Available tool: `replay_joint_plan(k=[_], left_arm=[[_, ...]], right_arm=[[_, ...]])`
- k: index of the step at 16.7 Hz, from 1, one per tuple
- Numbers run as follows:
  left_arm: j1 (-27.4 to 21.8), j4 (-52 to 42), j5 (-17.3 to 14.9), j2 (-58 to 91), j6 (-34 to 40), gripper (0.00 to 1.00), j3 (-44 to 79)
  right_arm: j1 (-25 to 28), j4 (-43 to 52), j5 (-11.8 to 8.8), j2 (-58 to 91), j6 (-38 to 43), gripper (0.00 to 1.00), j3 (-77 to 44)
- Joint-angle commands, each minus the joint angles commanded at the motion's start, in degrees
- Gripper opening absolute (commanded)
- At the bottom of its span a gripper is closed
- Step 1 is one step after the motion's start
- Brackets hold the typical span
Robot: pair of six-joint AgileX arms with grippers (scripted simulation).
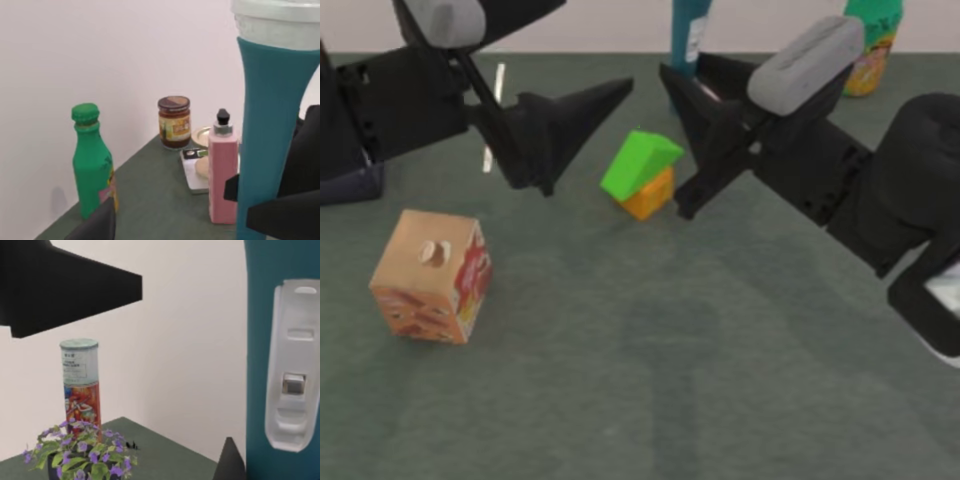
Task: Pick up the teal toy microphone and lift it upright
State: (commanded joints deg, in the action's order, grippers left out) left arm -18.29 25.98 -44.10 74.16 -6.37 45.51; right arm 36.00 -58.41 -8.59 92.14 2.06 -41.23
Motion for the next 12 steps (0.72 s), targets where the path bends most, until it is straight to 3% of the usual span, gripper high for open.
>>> replay_joint_plan(k=[7,12], left_arm=[[-9.6,3.4,9.2,14.2,0.4,1.00,11.2],[-11.1,3.8,10.7,16.2,0.5,1.00,12.9]], right_arm=[[0.0,0.0,0.0,0.0,0.0,0.00,0.0],[0.0,0.0,0.0,0.0,0.0,0.00,0.0]])
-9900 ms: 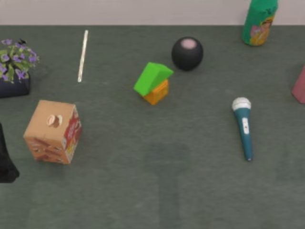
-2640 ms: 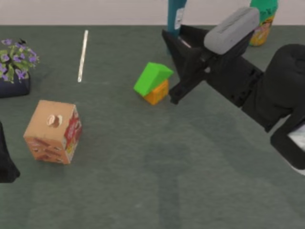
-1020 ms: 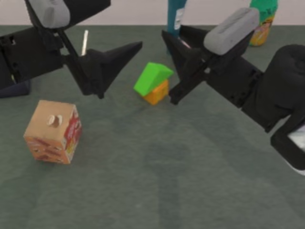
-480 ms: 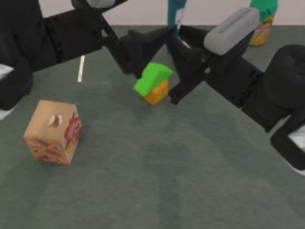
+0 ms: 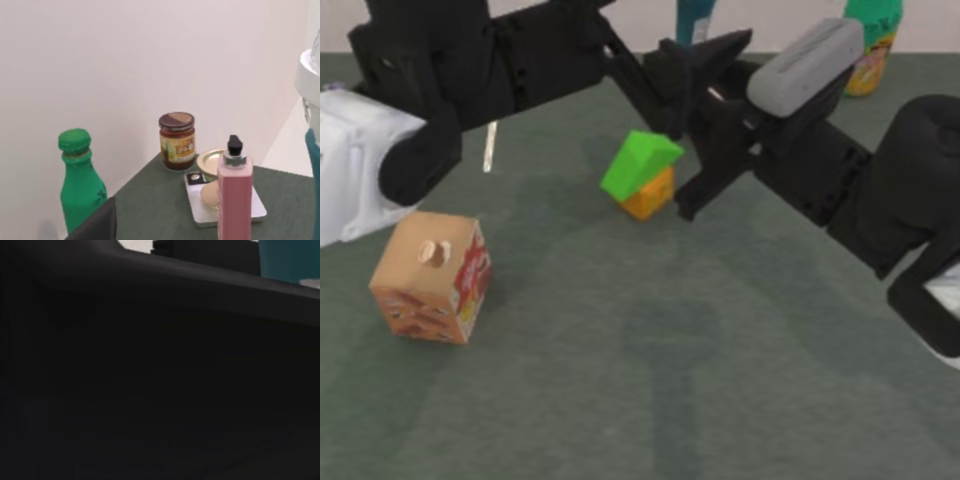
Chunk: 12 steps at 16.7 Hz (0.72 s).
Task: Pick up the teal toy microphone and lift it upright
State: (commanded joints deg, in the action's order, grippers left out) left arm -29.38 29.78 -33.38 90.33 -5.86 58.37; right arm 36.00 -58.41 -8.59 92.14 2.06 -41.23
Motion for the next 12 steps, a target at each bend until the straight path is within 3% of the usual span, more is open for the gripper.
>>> replay_joint_plan(k=[1,12], left_arm=[[0.0,0.0,0.0,0.0,0.0,1.00,0.0],[0.0,0.0,0.0,0.0,0.0,0.17,0.0]], right_arm=[[0.0,0.0,0.0,0.0,0.0,0.00,0.0],[0.0,0.0,0.0,0.0,0.0,0.00,0.0]])
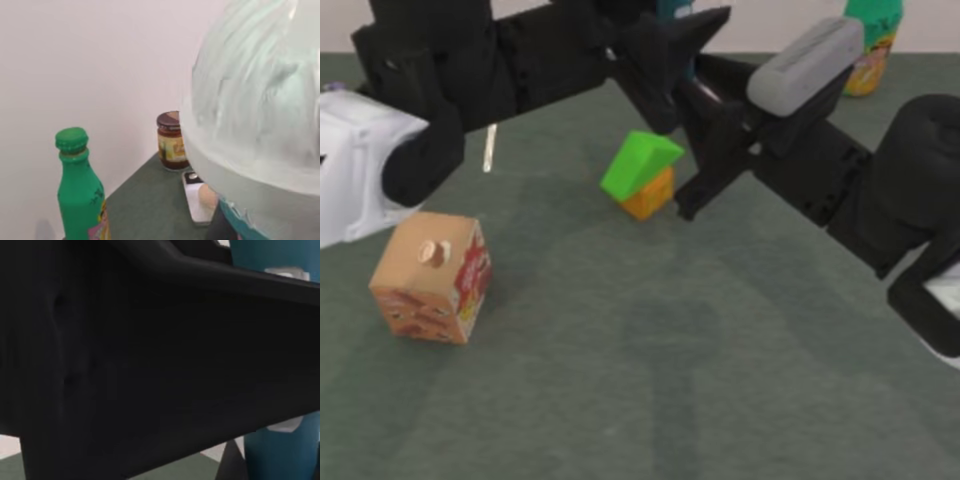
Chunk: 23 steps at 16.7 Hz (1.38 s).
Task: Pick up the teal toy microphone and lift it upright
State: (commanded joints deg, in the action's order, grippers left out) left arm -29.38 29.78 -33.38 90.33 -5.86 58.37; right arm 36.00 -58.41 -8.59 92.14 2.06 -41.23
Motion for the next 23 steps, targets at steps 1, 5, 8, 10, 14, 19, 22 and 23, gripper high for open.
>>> replay_joint_plan(k=[1,5,8,10,14,19,22,23], left_arm=[[0.0,0.0,0.0,0.0,0.0,0.10,0.0],[0.0,0.0,0.0,0.0,0.0,0.00,0.0],[0.0,0.0,0.0,0.0,0.0,0.00,0.0],[0.0,0.0,0.0,0.0,0.0,0.00,0.0],[0.0,0.0,0.0,0.0,0.0,0.00,0.0],[0.0,0.0,0.0,0.0,0.0,0.00,0.0],[0.0,0.0,0.0,0.0,0.0,0.00,0.0],[0.0,0.0,0.0,0.0,0.0,0.00,0.0]], right_arm=[[0.0,0.0,0.0,0.0,0.0,0.00,0.0],[0.0,0.0,0.0,0.0,0.0,0.00,0.0],[0.0,0.0,0.0,0.0,0.0,0.00,0.0],[0.0,0.0,0.0,0.0,0.0,0.00,0.0],[0.0,0.0,0.0,0.0,0.0,0.23,0.0],[0.0,0.0,0.0,0.0,0.0,0.60,0.0],[0.0,0.0,0.0,0.0,0.0,0.83,0.0],[0.0,0.0,0.0,0.0,0.0,0.90,0.0]])
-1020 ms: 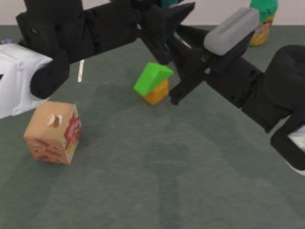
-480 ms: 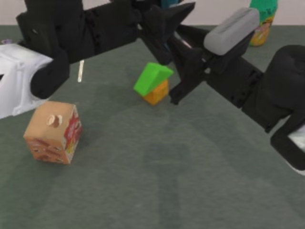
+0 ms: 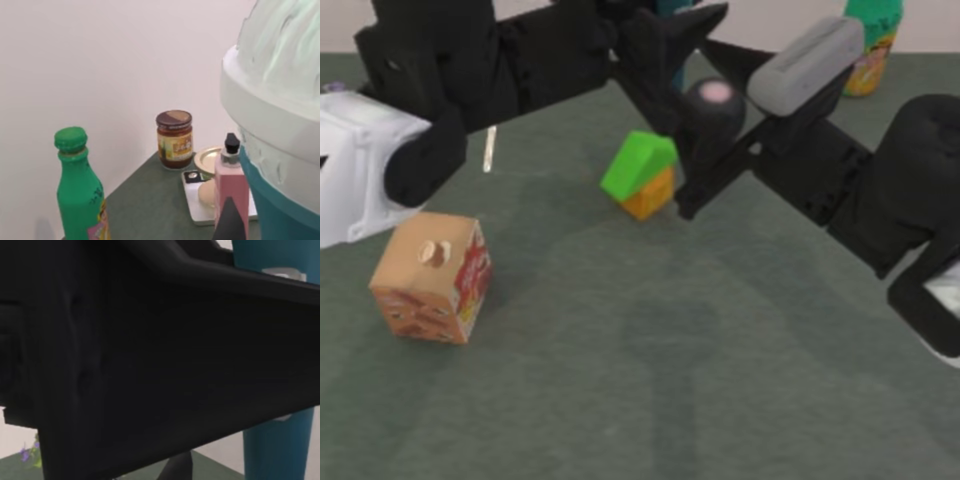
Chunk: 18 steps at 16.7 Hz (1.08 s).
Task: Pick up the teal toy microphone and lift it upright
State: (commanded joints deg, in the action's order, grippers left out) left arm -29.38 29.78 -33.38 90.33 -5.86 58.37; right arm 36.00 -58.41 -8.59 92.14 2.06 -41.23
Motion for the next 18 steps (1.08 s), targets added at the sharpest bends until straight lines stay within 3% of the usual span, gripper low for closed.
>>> replay_joint_plan(k=[2,11,18], left_arm=[[0.0,0.0,0.0,0.0,0.0,0.00,0.0],[0.1,-0.1,0.1,-0.3,-0.2,0.00,0.2],[7.8,-0.6,-6.5,-4.0,-0.4,0.00,-3.3]], right_arm=[[0.0,0.0,0.0,0.0,0.0,1.00,0.0],[-0.2,0.0,0.1,0.1,-0.1,1.00,0.3],[-1.9,-0.6,-2.1,-12.2,0.1,1.00,13.5]])
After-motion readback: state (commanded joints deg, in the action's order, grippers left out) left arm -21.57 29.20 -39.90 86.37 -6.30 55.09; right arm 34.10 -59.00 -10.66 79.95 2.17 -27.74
